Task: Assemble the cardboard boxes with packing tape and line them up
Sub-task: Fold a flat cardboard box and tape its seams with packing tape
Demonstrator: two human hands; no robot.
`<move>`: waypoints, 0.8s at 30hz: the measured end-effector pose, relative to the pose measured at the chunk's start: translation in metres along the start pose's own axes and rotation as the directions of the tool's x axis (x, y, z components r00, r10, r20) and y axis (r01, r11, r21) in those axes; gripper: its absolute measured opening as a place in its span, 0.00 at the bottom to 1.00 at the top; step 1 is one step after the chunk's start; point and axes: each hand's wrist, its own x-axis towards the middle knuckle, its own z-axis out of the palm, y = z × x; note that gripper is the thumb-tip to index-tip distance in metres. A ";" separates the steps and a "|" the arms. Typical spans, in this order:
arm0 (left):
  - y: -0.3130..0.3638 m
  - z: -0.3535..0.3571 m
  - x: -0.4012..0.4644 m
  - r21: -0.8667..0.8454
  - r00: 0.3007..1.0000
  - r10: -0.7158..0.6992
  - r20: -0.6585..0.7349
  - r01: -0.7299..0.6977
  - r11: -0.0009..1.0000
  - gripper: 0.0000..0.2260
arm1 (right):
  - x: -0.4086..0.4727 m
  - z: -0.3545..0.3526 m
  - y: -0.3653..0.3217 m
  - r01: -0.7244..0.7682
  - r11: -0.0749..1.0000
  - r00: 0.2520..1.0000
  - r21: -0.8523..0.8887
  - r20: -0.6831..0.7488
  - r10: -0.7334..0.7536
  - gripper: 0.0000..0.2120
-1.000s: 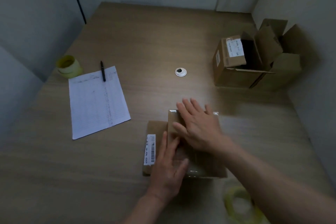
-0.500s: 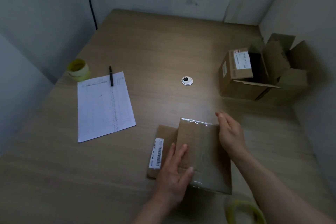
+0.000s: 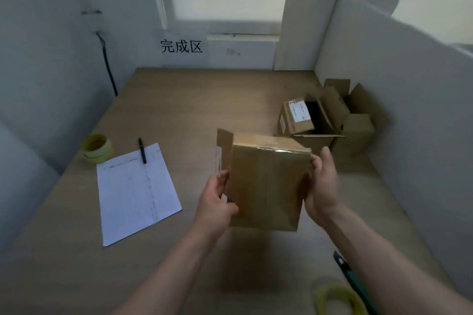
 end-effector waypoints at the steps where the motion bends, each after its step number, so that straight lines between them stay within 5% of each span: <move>1: 0.017 -0.009 0.004 -0.075 1.000 0.023 0.005 -0.022 0.997 0.23 | 0.000 0.000 -0.009 0.061 0.993 0.998 0.102 0.007 -0.062 0.33; 4: 0.035 -0.033 0.009 -0.191 0.993 -0.112 0.043 0.118 0.974 0.14 | -0.008 0.000 -0.006 0.056 0.991 0.998 0.120 0.009 -0.058 0.29; 8: 0.006 -0.029 -0.014 0.036 0.949 -0.306 0.079 0.304 0.952 0.17 | -0.020 -0.004 0.045 -0.239 0.942 0.971 -0.236 -0.033 0.238 0.28; 11: -0.015 -0.012 -0.020 -0.021 0.958 -0.283 0.046 0.284 0.958 0.15 | -0.023 -0.003 0.069 -0.183 0.854 0.979 -0.487 -0.010 0.204 0.28; 14: -0.021 -0.002 -0.001 -0.064 0.966 -0.246 -0.074 0.242 0.968 0.20 | -0.013 0.006 0.067 -0.043 0.643 0.993 -0.765 0.039 0.114 0.40; 16: -0.013 0.005 0.018 -0.035 0.963 -0.221 -0.153 0.218 0.975 0.16 | 0.006 0.014 0.057 -0.013 0.487 0.998 -0.873 0.022 0.066 0.40; 20: 0.021 0.020 0.066 -0.014 0.943 -0.153 -0.297 0.155 0.988 0.10 | 0.060 0.018 0.022 0.075 0.591 0.997 -0.804 0.051 -0.057 0.10; 23: 0.049 0.031 0.124 -0.036 0.904 -0.148 -0.401 0.146 0.989 0.05 | 0.110 0.022 -0.013 0.096 0.640 0.985 -0.763 -0.019 -0.170 0.16; 24: 0.056 0.036 0.145 -0.021 0.895 -0.156 -0.417 0.162 0.987 0.11 | 0.128 0.025 -0.024 0.107 0.633 0.979 -0.766 -0.030 -0.201 0.15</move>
